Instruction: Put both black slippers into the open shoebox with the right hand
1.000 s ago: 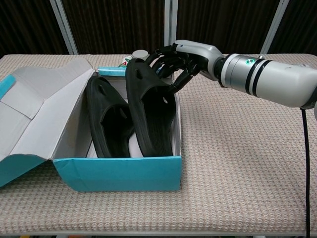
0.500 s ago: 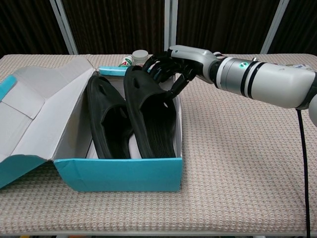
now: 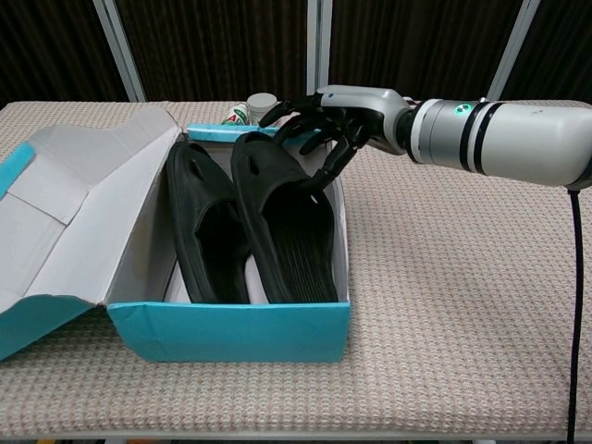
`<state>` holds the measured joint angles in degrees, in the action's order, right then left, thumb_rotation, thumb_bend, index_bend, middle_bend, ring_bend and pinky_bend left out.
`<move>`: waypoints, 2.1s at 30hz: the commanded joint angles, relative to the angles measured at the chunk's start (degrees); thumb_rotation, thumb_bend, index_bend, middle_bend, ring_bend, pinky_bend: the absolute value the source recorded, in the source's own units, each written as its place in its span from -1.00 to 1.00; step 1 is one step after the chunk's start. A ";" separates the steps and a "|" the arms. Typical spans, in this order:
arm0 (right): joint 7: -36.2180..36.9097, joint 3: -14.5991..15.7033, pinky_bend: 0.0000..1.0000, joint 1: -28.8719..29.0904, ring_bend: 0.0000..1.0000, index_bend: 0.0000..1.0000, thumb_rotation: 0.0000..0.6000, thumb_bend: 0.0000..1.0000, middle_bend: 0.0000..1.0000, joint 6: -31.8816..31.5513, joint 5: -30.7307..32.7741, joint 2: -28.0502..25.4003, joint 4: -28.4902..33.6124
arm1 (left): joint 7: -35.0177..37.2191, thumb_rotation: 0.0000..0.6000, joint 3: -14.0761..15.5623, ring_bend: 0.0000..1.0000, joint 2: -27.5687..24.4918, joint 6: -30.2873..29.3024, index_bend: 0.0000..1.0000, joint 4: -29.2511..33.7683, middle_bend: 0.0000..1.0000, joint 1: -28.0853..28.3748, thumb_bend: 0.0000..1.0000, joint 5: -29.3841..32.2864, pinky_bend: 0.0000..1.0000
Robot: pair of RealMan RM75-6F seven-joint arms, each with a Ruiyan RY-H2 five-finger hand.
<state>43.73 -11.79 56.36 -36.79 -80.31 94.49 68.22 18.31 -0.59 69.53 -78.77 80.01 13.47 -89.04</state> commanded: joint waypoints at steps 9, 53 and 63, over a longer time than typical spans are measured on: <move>0.28 -0.09 -0.70 0.35 -0.95 -0.77 1.00 -1.00 -0.58 -0.22 -1.03 -3.37 4.18 | -0.04 1.00 -0.10 -0.82 -0.10 0.10 -0.59 0.55 -0.58 0.05 -1.00 0.16 -0.64; 2.87 0.03 -0.60 0.16 -0.84 -0.78 1.00 -1.00 -0.48 -4.95 -2.61 -2.52 9.64 | 0.84 1.00 -0.17 -0.82 -0.09 -0.06 -0.59 0.18 -0.58 -0.11 -0.99 0.26 -0.64; -14.54 -0.71 -0.60 -4.58 -0.86 -0.78 1.00 -1.00 -0.52 -15.99 -3.77 -9.67 14.43 | 0.07 1.00 -0.41 -0.82 -0.08 -0.14 -0.59 0.51 -0.58 0.04 -1.00 0.30 -0.64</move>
<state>39.29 -12.29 54.49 -47.33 -84.06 87.10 81.66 18.42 -0.97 69.44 -78.87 80.52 13.52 -88.75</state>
